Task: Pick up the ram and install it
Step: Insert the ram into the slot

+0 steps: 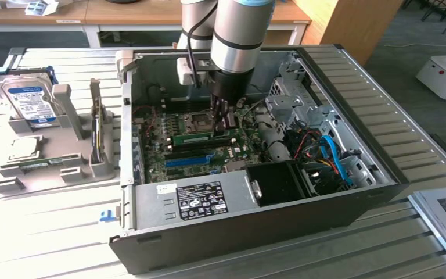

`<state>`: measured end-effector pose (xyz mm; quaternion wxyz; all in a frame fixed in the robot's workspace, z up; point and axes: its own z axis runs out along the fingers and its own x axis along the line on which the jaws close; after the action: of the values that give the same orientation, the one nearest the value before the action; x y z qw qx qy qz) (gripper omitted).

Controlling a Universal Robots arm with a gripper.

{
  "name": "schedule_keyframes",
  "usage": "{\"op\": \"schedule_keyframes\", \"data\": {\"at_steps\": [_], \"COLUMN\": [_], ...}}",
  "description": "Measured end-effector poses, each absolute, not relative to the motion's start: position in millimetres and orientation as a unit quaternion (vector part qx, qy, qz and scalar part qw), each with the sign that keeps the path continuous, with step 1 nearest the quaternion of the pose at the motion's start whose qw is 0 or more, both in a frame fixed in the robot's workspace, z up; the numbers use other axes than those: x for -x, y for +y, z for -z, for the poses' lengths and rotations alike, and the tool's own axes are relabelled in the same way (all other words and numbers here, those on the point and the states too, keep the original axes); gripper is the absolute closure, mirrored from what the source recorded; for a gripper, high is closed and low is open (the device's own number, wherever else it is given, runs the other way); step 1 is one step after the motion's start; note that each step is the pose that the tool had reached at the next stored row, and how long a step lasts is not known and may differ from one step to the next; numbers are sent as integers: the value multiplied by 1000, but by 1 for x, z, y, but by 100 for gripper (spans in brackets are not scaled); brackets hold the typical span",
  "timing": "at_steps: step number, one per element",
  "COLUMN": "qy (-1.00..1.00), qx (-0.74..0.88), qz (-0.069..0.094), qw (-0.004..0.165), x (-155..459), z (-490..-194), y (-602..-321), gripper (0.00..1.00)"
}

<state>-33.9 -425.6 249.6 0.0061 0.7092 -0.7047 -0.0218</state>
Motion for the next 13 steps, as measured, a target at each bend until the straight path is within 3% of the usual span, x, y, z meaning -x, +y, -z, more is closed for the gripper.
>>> {"op": "schedule_keyframes", "data": {"at_steps": [13], "qy": [-713], "qx": [-701], "qz": [22], "qw": [6], "x": [34], "z": [-248], "y": [-426], "gripper": [88]}}
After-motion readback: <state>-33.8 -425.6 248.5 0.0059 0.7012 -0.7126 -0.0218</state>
